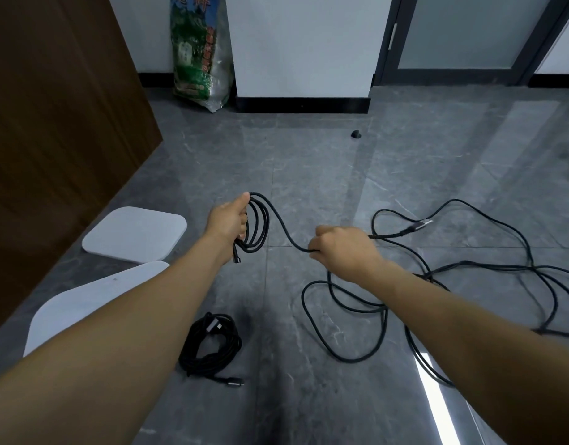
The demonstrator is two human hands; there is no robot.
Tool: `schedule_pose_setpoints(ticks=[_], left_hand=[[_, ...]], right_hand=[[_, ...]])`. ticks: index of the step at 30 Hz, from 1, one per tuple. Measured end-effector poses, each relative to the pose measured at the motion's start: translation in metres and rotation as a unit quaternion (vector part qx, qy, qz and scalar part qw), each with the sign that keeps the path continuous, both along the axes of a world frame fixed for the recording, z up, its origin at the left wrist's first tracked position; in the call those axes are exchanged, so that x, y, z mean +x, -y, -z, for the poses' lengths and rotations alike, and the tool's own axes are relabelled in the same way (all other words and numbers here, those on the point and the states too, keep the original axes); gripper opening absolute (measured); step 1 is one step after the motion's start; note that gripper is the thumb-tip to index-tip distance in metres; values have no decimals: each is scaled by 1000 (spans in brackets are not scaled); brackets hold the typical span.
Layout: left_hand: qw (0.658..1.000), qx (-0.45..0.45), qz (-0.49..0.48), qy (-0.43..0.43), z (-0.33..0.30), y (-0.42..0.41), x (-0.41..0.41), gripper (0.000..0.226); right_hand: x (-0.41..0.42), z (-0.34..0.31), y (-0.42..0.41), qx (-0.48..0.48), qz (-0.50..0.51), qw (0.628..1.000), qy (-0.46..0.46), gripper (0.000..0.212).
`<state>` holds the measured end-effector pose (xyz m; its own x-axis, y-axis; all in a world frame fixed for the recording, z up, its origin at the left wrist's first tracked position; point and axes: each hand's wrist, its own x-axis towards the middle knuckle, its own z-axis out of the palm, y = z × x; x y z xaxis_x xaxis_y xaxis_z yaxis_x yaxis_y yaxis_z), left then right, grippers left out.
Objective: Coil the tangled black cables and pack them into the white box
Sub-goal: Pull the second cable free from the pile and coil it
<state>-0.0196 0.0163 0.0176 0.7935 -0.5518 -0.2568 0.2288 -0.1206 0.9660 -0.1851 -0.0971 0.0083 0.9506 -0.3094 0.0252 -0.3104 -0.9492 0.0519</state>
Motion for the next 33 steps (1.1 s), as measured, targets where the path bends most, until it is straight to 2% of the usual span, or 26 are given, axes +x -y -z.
schedule_pose_setpoints(ticks=[7,10,13,18,22,25,27,30,33], left_hand=[[997,29,61,26,1,9,-14,44],[994,12,111,-1,0,15,-22,32],[982,50,181,26,2,20,-33,17],[959,85,265,59,-2,20,-46,33],[944,80,320,9,-8,18,-49,43],[932,89,351,-18,-12,20,-50,46],[925,107,366,0,-13,20,-52,49],[926,123,355,43,-14,18,-54,48],[935,112,322,98,-12,19,-52,47]], right_hand=[[6,-12,-12,81,-77,993,20,29],[9,-16,-15,150,-90,982,66,26],[12,-18,-16,205,-99,968,108,22],[9,-25,-11,267,-54,945,182,16],[3,-29,0,307,42,919,246,31],[-2,-29,6,324,50,929,171,42],[-4,-29,7,356,27,927,119,32],[-5,-27,8,440,30,895,66,35],[-3,-28,5,428,43,902,27,39]])
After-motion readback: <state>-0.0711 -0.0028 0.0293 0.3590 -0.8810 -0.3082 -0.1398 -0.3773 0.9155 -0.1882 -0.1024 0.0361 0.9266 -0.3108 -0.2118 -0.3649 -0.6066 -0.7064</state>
